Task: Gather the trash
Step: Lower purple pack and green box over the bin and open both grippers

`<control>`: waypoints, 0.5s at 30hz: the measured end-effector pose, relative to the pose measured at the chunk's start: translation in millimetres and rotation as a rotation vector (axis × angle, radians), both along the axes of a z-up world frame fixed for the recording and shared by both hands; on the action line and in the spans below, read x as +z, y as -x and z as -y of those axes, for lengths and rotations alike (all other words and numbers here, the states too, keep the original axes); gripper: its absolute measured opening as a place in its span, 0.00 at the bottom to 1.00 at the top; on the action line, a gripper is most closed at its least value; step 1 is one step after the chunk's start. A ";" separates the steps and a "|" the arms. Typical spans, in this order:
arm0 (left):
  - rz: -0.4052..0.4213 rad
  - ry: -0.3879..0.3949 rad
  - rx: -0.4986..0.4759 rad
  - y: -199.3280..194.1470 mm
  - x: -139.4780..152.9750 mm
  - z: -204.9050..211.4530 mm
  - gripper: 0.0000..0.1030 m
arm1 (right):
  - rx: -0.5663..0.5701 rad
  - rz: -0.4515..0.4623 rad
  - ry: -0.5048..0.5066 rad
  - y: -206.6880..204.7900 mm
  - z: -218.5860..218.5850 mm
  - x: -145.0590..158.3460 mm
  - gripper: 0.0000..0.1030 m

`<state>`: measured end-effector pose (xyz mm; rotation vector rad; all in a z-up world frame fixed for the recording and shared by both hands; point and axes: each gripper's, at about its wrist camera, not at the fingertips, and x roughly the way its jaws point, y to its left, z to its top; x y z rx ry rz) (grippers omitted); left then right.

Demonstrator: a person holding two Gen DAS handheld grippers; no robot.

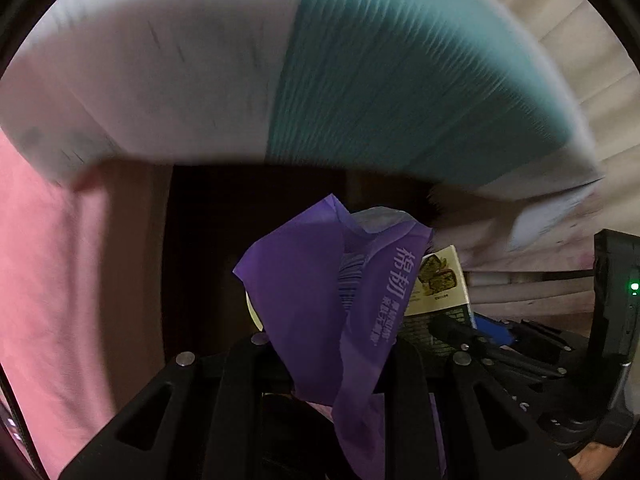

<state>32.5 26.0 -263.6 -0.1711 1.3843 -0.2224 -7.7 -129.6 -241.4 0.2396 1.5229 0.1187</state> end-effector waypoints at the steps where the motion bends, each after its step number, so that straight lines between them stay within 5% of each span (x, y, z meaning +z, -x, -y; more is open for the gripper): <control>1: -0.003 -0.006 0.000 0.2 -11.1 3.0 0.16 | -0.004 -0.013 0.006 0.8 2.2 -19.5 0.23; 7: -0.008 -0.054 -0.015 -7.4 -102.3 27.0 0.23 | -0.031 -0.041 0.026 -3.8 12.0 -116.3 0.24; 9: -0.002 -0.066 -0.021 -10.5 -120.0 31.6 0.31 | -0.040 -0.041 0.001 -8.6 14.1 -141.4 0.25; 11: -0.002 -0.077 -0.027 -13.7 -140.2 34.8 0.56 | -0.047 -0.045 -0.019 -12.6 14.5 -163.5 0.26; 15: -0.025 -0.119 -0.013 -18.5 -167.5 32.8 0.71 | -0.062 -0.072 -0.021 -18.8 16.2 -194.0 0.44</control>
